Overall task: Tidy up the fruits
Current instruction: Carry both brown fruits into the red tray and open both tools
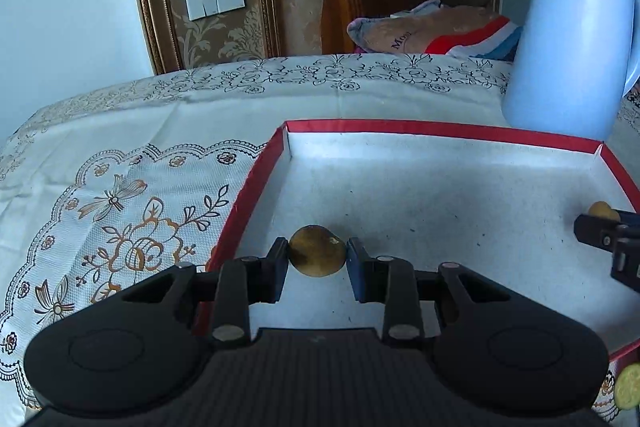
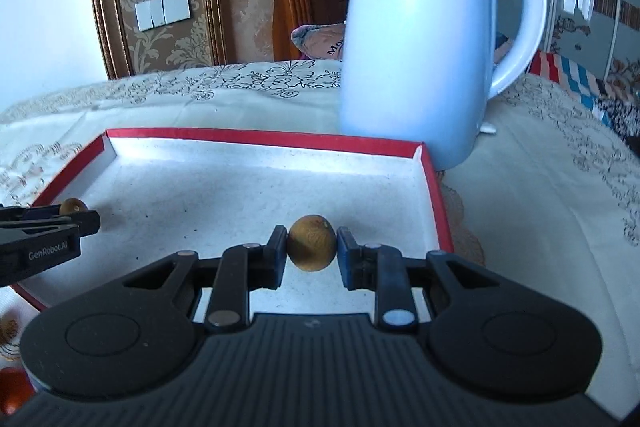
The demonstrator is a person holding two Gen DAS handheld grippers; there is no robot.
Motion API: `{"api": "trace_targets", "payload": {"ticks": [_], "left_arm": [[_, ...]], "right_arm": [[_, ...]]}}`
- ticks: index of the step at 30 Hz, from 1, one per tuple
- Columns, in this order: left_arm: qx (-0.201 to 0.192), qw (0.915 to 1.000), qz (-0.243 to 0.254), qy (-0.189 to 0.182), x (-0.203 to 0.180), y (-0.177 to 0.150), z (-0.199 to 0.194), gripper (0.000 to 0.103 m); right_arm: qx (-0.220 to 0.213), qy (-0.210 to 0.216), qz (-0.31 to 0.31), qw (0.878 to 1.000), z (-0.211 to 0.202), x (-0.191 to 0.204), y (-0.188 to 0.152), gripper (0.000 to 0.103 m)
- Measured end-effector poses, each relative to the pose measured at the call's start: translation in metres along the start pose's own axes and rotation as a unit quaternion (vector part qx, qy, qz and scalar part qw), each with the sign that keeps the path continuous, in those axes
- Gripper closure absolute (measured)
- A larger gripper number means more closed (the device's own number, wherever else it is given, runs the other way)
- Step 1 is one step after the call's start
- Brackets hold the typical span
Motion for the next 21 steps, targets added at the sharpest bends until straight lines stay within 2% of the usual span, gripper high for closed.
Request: {"api": "trace_targets", "payload": {"ticks": [9,21], "left_arm": [[0.004,1.0,0.003,0.001,0.0,0.001,0.004,0.072],[0.002,1.0,-0.008,-0.006,0.001,0.002,0.005,0.072]], "right_arm": [[0.011,0.005,-0.012,1.0,0.008,0.015,0.001,0.078],[0.029,0.004,-0.007,1.0,0.015,0.017,-0.001,0.078]]}}
Point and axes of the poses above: each gripper's, at about its wrist camera, not at the fingertips, and z roughly the way its jaws point, x to its left, y to its top, the point moved 7 cm from there along z, roughly the way its jaws point, and after that the axes turned 8 degrees about -y, right-handed, at the moved point
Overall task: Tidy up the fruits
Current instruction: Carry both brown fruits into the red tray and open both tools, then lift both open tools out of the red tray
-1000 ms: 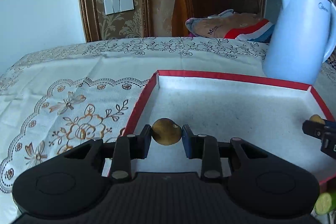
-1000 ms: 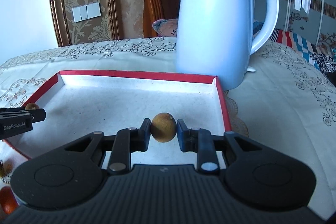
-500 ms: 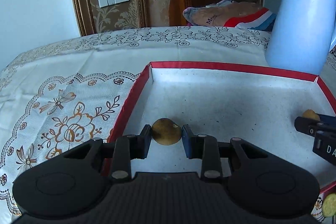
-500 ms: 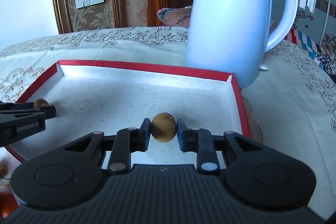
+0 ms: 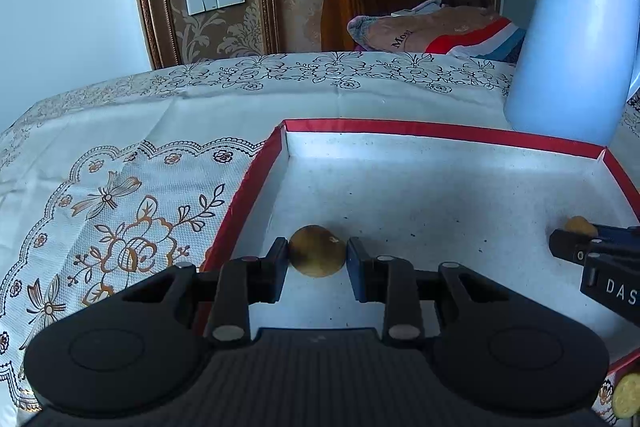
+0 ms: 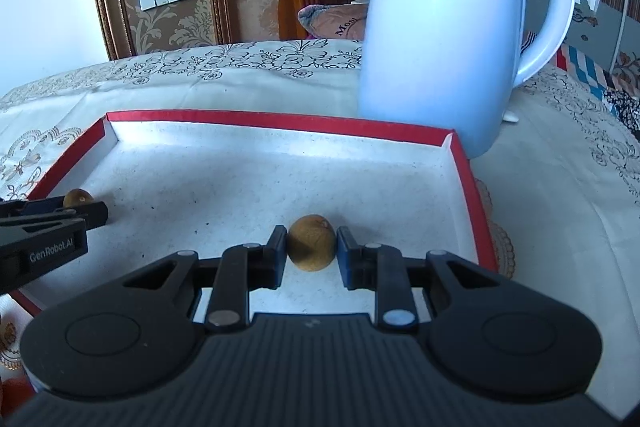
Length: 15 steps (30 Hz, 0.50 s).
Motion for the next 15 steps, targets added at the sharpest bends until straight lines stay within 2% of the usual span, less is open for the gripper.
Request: {"api": "trace_targets", "payload": {"ticks": [7,8,10,12,13,14,15], "left_arm": [[0.0,1.0,0.002,0.0,0.0,-0.001,0.0,0.073],[0.001,1.0,0.0,-0.002,0.0,-0.001,0.0,0.072],[0.001,1.0,-0.003,-0.005,0.001,-0.001,-0.001,0.072],[0.004,0.9999,-0.007,-0.009,0.002,-0.002,-0.001,0.061],[0.006,0.9999,-0.009,-0.012,0.002,-0.002,-0.002,0.044],[0.004,0.9998,-0.012,-0.015,0.002,-0.002,-0.003,0.037],[-0.004,0.9997,-0.014,-0.017,0.002,-0.001,-0.005,0.037]], "right_arm": [[0.0,-0.002,-0.003,1.0,-0.001,0.001,0.0,0.078],[-0.001,-0.002,-0.005,1.0,-0.001,0.001,0.0,0.077],[-0.002,-0.004,-0.004,1.0,-0.002,0.001,0.0,0.065],[-0.011,-0.008,0.001,1.0,-0.006,-0.002,0.001,0.045],[-0.016,-0.012,0.0,1.0,-0.008,-0.003,0.002,0.042],[-0.021,-0.017,0.0,1.0,-0.009,-0.004,0.002,0.037],[-0.024,-0.02,0.001,1.0,-0.011,-0.005,0.003,0.037]]}}
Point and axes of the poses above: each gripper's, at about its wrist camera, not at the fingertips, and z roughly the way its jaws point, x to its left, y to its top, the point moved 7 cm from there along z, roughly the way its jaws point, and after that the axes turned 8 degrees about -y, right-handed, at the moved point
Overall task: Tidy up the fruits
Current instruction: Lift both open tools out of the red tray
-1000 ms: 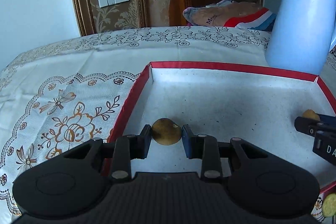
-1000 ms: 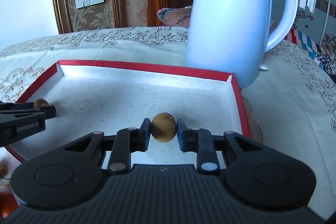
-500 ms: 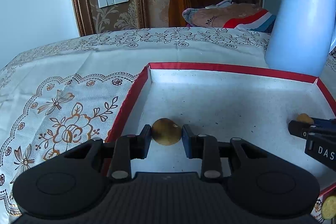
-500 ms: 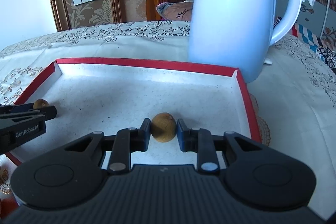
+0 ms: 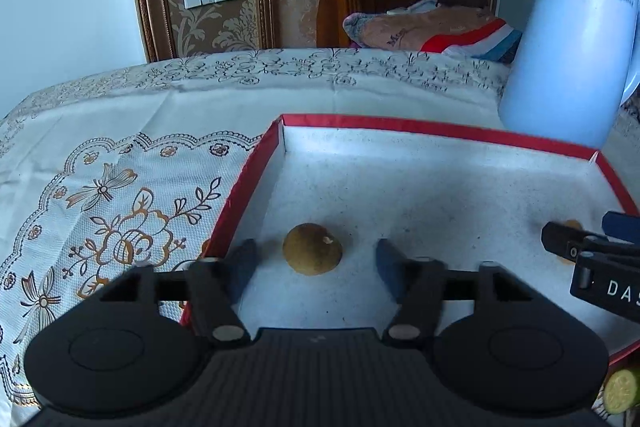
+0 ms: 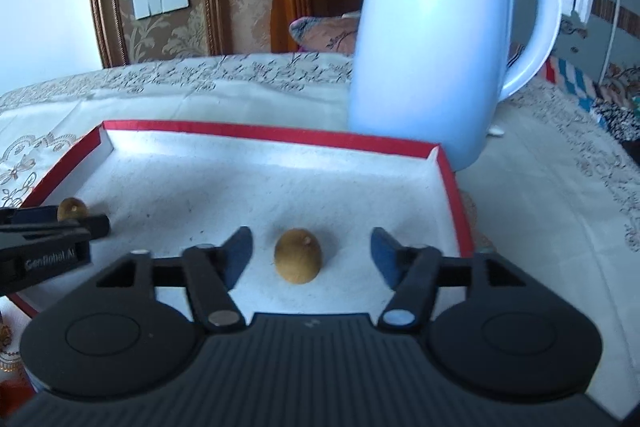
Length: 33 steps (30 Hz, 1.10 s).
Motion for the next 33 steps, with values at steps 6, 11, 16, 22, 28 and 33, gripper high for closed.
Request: {"api": "trace_targets", "payload": {"ticks": [6,11,16,22,28,33], "left_arm": [[-0.021,0.9993,0.025,0.017,-0.008,0.001,-0.009,0.037],[-0.029,0.999,0.029,0.021,-0.009,0.002,-0.017,0.036],[-0.051,0.9983,0.014,0.024,0.001,0.005,-0.035,0.036],[-0.084,0.996,0.004,0.03,0.015,-0.003,-0.074,0.036],[-0.083,0.9965,-0.007,0.01,0.026,-0.035,-0.113,0.03],[-0.079,0.9969,-0.007,-0.002,0.035,-0.076,-0.142,0.03]], "right_arm": [[-0.006,0.007,0.011,1.0,-0.006,-0.004,0.001,0.028],[-0.016,0.001,0.019,1.0,-0.012,-0.008,0.0,0.011],[-0.033,0.001,0.046,0.998,-0.021,-0.02,-0.003,0.002],[-0.053,0.004,0.085,0.995,-0.04,-0.043,-0.016,0.001],[-0.073,0.011,0.117,0.99,-0.068,-0.067,-0.036,0.0],[-0.103,-0.011,0.097,0.99,-0.1,-0.08,-0.057,0.0]]}}
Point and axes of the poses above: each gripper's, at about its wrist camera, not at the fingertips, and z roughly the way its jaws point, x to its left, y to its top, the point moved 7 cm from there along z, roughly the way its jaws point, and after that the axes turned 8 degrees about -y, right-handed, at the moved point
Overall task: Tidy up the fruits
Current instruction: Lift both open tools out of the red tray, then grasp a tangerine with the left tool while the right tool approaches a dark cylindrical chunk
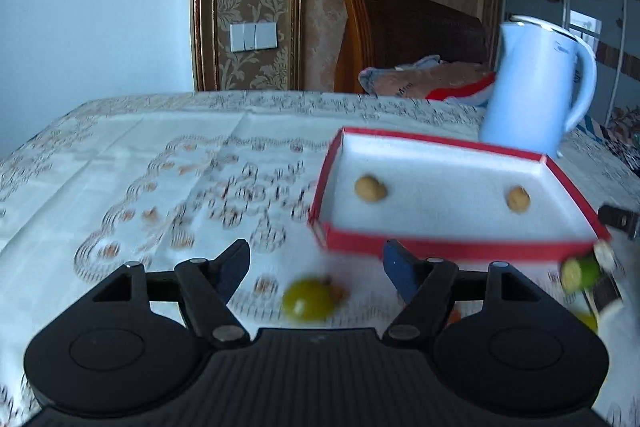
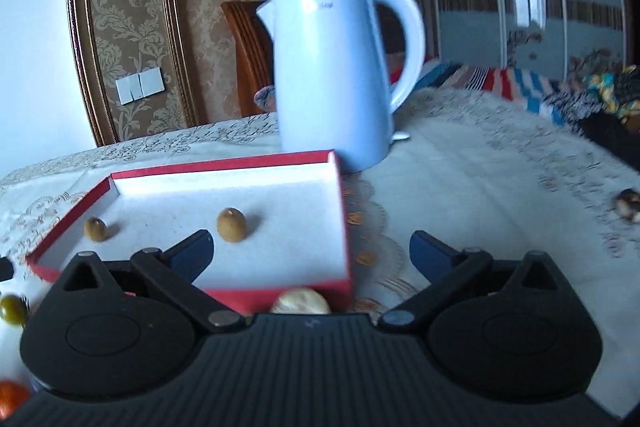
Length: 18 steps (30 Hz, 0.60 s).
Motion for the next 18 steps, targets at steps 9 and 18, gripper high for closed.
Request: {"api": "trace_targets", "payload": {"ticks": [9,18], "left_arm": [[0.019,0.999,0.009,-0.041,-0.018,-0.04,-0.028,0.03],[0.036,0.9971,0.038,-0.055,-0.047,-0.058,-0.029,0.03]], "right_arm": [[-0.023,-0.015,0.028,0.999,-0.035,-0.034,-0.024,0.0],[-0.01,-0.014,0.059,0.998,-0.031,-0.046,-0.035,0.0]]}}
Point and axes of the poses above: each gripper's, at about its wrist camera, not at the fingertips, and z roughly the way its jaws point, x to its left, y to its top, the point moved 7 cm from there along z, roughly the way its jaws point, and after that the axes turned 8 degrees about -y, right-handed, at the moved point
